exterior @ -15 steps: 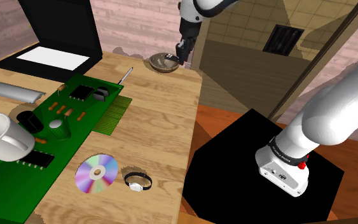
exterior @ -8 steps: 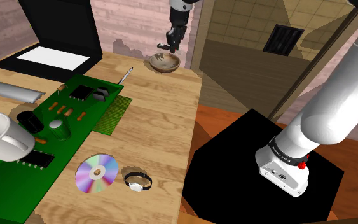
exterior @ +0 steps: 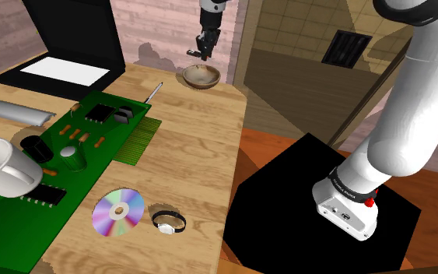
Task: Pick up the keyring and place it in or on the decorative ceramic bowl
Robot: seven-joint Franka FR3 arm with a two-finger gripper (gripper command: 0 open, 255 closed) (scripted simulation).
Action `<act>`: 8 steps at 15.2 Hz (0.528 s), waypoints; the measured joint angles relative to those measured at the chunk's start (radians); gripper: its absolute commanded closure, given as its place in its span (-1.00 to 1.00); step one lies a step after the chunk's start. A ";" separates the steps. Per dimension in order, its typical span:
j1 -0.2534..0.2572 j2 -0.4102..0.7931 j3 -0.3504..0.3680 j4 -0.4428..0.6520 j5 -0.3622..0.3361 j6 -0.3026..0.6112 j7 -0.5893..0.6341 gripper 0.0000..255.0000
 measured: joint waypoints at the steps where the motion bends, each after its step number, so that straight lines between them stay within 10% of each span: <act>1: 0.001 0.004 0.000 -0.003 -0.001 0.007 0.002 1.00; 8: 0.002 0.028 -0.001 -0.064 -0.005 0.091 0.005 1.00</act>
